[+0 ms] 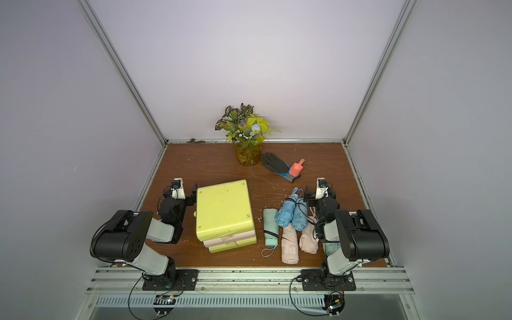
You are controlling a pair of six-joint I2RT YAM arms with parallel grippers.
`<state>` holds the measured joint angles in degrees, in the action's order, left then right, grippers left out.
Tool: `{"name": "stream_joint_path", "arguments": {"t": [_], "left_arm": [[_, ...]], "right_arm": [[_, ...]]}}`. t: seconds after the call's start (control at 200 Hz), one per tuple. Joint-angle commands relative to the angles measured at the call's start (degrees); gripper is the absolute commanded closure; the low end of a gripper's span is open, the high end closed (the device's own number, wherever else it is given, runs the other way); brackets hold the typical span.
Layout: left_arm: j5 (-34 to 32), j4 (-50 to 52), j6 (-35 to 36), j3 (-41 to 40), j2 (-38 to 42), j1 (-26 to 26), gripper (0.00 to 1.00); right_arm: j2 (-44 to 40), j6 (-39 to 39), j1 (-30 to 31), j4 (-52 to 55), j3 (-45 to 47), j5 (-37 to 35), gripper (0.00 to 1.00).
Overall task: Place the umbrella in the drawer by color
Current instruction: Adjust the storage box at the center of the board.
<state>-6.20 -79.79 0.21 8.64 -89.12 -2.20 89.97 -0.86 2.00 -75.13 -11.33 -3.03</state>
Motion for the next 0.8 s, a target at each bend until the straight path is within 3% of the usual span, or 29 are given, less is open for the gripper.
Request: {"name": "stream_joint_path", "arguments": {"t": [0.0, 0.1, 0.185, 0.255, 0.33, 0.37, 0.425, 0.49, 0.53, 0.58, 0.61, 0.67, 0.796], "left_arm": [[-8.28, -8.47, -1.78, -5.03, 3.97, -1.12, 0.0], [-12.13, -7.46, -2.73, -7.32, 10.97, -1.3, 0.0], [-13.11, 1.18, -2.89, -6.11, 19.56, -2.17, 0.0], [-18.95, 12.89, -14.01, -4.16, 28.72, -2.2, 0.0], [-23.53, 36.19, -27.53, 0.93, 40.71, -2.15, 0.0], [-21.86, 46.52, -29.48, 3.57, 46.06, -2.22, 0.0], [-15.11, 47.55, -29.09, 3.09, 51.44, -2.31, 0.0], [-10.41, 40.77, -33.81, -1.68, 55.37, -2.46, 0.0], [-10.91, 35.19, -40.94, -5.52, 55.95, -2.45, 0.0], [-10.3, 34.11, -49.04, -7.36, 56.73, -1.7, 0.01], [-6.45, 35.06, -51.65, -6.71, 57.36, -0.7, 0.0], [-0.65, 41.96, -52.76, -1.75, 57.74, -0.36, 0.0], [4.9, 63.96, -49.77, 13.33, 57.05, -1.2, 0.0]], "right_arm": [[-1.38, 1.21, -0.2, -1.64, -0.7, -1.36, 0.01], [-1.45, 1.13, -0.21, -1.59, -0.62, -1.55, 0.0], [-2.2, 1.56, 0.4, -3.51, 0.56, -5.02, 0.0], [-6.7, 2.34, 1.16, -4.34, 2.92, -10.36, 0.01], [-14.75, 2.56, 3.29, 0.28, 3.99, -18.63, 0.0], [-19.62, 3.61, 4.71, 4.8, 3.27, -24.13, 0.0], [-26.98, 12.58, 5.2, 15.6, 0.75, -29.0, 0.01], [-33.9, 19.08, 5.24, 29.38, -3.34, -26.25, 0.01], [-36.82, 21.36, 5.42, 33.74, -4.91, -23.48, 0.0], [-39.72, 23.35, 5.8, 36.85, -6.17, -20.39, 0.0], [-40.91, 24.45, 6.12, 39.28, -7.26, -18.66, 0.0], [-42.82, 25.86, 7.04, 43.92, -9.95, -15.72, 0.0], [-42.96, 26.1, 10.27, 51.13, -16.02, -8.99, 0.0]]}}
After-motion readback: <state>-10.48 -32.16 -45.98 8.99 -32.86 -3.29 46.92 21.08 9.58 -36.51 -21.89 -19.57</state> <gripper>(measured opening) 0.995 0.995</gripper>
